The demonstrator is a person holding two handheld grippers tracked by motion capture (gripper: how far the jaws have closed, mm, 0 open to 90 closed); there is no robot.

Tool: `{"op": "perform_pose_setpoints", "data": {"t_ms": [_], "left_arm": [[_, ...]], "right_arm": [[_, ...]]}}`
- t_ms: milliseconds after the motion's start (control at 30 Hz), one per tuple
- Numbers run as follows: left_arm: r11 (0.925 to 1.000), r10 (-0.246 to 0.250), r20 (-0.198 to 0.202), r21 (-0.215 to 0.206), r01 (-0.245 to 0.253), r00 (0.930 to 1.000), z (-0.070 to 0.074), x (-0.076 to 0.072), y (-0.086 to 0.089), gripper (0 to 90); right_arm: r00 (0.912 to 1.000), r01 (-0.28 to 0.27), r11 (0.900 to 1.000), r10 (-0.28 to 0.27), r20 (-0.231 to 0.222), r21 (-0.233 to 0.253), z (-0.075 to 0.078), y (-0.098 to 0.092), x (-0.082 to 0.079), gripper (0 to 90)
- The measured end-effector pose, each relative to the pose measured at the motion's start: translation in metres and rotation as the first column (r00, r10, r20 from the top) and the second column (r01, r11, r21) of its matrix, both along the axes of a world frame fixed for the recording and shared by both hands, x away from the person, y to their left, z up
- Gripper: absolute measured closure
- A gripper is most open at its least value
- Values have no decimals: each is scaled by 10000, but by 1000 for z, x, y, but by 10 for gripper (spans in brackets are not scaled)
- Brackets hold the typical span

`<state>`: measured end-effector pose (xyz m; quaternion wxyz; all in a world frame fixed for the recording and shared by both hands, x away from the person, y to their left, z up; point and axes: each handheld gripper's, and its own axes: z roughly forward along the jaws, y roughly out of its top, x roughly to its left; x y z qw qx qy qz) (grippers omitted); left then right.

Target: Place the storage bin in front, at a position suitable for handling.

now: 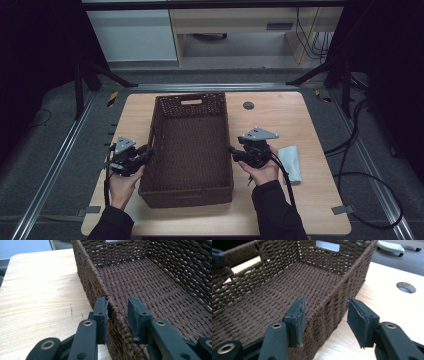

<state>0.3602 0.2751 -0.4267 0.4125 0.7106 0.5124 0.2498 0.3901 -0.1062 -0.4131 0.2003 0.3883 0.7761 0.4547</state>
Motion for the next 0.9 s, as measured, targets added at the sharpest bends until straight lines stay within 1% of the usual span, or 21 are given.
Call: {"op": "perform_pose_setpoints", "data": {"t_ms": [100, 200, 233, 300, 367, 467, 567, 600, 700, 733, 767, 800, 867, 900], "left_arm": [[10000, -64, 10, -26, 64, 10000, 0, 1, -4, 689], [9998, -165, 15, -65, 165, 9999, -1, 2, -9, 686], [9997, -222, 18, -66, 222, 9998, -1, 1, -11, 684], [9996, -276, 27, -12, 276, 9996, -1, 1, -15, 682], [9993, -375, 20, -63, 375, 9993, -1, 0, -18, 680], [9984, -558, 20, -126, 558, 9984, -1, -2, -24, 674], [9973, -733, 3, -65, 733, 9973, 0, -5, -31, 669], [9968, -800, 10, -25, 800, 9968, 0, -6, -33, 666], [9946, -1002, 51, 279, 1000, 9950, 1, -7, -37, 651], [9946, -1006, 49, 243, 1005, 9949, 2, -6, -38, 639], [9949, -981, 98, 258, 978, 9951, 2, -5, -38, 622], [9946, -977, 133, 372, 971, 9951, 3, -3, -38, 607], [9947, -921, 50, 461, 917, 9957, 2, 2, -39, 578], [9945, -928, 6, 496, 927, 9957, 2, 4, -39, 571]], "right_arm": [[9998, 0, 9999, 3, -218, 141, -5, 1, 2, 544], [9995, -83, 9998, 89, -315, 199, -7, 0, 1, 632], [9993, -124, 9998, 131, -358, 181, -7, 0, 0, 666], [9996, -97, 9999, 95, -280, -51, -7, -1, -1, 670], [9995, -87, 9999, 82, -310, -138, -6, -5, -3, 682], [9993, -112, 9998, 107, -346, -145, -5, -13, -6, 684], [9993, -68, 9999, 62, -374, -159, -5, -20, -11, 684], [9993, -57, 9998, 51, -375, -171, -5, -23, -13, 684], [9991, -65, 9999, 58, -411, -158, -4, -30, -17, 678], [9991, -70, 9999, 65, -427, -123, -4, -32, -17, 659], [9994, -6, 9999, 2, -356, -109, -3, -33, -16, 620], [9997, 62, 9999, -65, -250, -106, -2, -34, -15, 607], [9996, 261, 9997, -262, -106, -28, -1, -34, -11, 570], [9993, 362, 9993, -362, -76, 3, -1, -34, -8, 567]]}}
